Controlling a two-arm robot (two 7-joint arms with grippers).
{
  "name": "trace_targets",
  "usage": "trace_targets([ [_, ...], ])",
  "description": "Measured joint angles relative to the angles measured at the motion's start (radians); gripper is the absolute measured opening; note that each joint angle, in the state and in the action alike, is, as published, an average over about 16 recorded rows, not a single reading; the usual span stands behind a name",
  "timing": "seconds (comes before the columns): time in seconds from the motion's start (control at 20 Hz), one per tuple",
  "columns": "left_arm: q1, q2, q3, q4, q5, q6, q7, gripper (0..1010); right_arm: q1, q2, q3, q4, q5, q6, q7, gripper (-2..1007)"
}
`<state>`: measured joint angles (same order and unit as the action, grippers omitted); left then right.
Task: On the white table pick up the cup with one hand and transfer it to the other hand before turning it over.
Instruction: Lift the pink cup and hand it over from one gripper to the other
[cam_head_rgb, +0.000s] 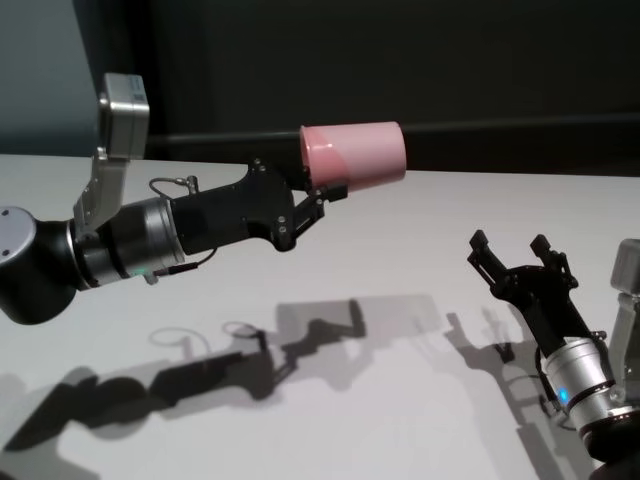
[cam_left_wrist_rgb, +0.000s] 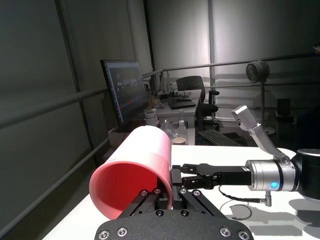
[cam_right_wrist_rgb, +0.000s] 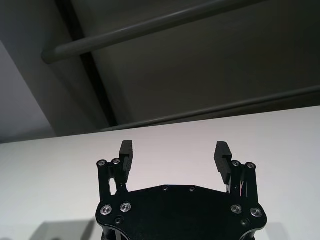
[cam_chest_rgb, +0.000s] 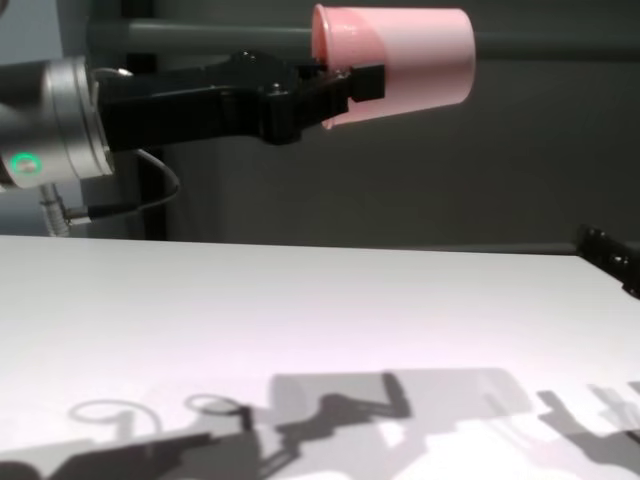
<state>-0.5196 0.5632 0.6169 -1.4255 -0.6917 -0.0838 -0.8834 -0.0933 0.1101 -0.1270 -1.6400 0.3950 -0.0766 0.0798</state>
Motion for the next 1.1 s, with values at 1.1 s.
trace_targets([
  [1.1, 0.000, 0.000, 0.000, 0.000, -0.001, 0.000, 0.000, 51, 0.060, -0.071, 0.135, 0.050, 0.548, 0.151, 0.212, 1002],
])
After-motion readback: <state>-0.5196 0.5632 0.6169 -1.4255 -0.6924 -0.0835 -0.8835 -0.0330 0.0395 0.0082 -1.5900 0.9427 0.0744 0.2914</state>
